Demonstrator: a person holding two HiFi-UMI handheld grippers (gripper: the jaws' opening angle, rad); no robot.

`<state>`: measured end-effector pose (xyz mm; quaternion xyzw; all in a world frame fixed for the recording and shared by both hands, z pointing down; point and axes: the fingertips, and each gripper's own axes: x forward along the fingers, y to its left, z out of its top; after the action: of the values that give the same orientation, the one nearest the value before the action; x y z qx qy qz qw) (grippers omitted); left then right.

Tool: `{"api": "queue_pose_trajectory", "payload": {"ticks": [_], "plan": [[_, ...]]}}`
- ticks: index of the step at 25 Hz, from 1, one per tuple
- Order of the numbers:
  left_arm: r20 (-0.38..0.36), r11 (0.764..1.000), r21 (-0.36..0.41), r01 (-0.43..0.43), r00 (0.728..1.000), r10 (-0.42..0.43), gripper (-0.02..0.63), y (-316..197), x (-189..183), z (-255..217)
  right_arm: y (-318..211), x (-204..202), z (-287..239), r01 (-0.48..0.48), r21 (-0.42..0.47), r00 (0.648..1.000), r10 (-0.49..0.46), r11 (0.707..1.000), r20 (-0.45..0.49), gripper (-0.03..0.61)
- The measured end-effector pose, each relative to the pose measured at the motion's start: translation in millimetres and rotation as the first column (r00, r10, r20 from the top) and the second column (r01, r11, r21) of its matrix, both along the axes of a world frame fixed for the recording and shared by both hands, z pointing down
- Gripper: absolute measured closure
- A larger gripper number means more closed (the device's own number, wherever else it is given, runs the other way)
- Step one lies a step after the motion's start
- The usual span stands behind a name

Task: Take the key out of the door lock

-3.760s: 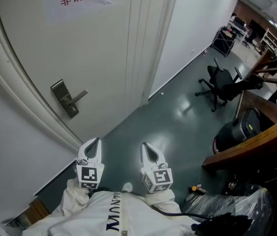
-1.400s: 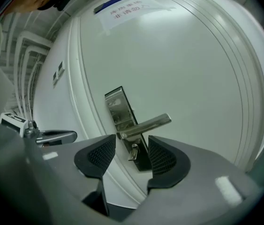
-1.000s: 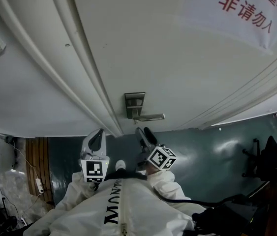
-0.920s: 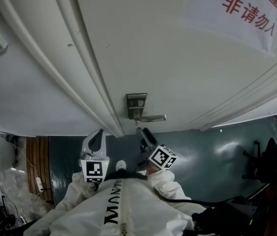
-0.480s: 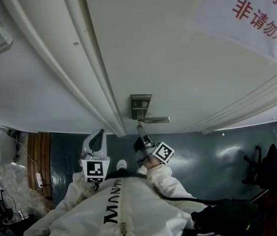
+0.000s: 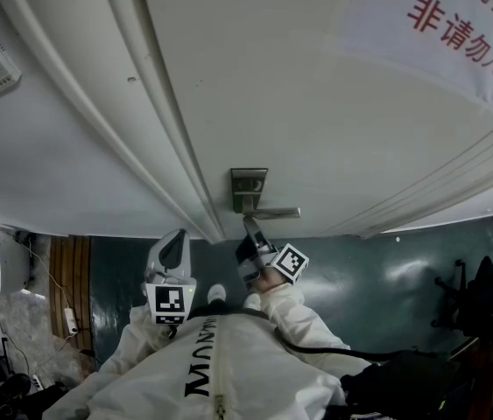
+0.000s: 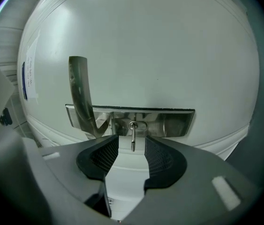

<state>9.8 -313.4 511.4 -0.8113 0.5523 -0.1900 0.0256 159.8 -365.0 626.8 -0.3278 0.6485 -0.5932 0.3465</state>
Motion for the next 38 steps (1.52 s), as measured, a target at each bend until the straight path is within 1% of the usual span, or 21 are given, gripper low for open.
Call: {"api": "queue_pose_trajectory", "payload": {"ticks": [5,16,19,22,30,35,38], "plan": [[0.006,1.000,-0.010,-0.001,1.000,0.002,0.614,1.1,1.4,3.0,-5.5,-2.2,3.5,-0.003,-0.016,0.999,0.003,1.000,0.046,0.445],[0.003,1.000,-0.009,0.003,1.000,-0.003,0.614,0.4,2.8,3.4,-18.2,-0.7,4.7,-0.009,-0.031,0.998,0.011,0.999,0.070,0.492],[0.000,1.000,-0.013,0.006,1.000,-0.006,0.614,-0.2,2.6,4.2,-20.5,-2.0,3.8,-0.005,-0.026,0.998,0.007,1.000,0.064,0.516],[-0.001,1.000,-0.016,0.004,1.000,-0.004,0.614,-0.3,3.8,5.0,-20.9,-1.8,4.1,-0.005,-0.029,0.998,0.006,1.000,0.059,0.557],[-0.001,1.000,-0.020,0.005,1.000,-0.005,0.614,1.5,4.4,7.3,-21.0,-1.3,4.4,-0.009,-0.032,0.999,0.011,0.999,0.052,0.554],[0.001,1.000,-0.020,0.007,1.000,-0.007,0.614,4.1,3.8,6.9,-20.1,-1.3,4.0,-0.008,-0.040,0.997,0.011,0.999,0.079,0.555],[0.002,1.000,-0.016,0.009,1.000,-0.009,0.614,5.1,3.1,5.9,-20.3,-1.4,4.2,-0.009,-0.048,0.997,0.013,0.999,0.072,0.555]]}}
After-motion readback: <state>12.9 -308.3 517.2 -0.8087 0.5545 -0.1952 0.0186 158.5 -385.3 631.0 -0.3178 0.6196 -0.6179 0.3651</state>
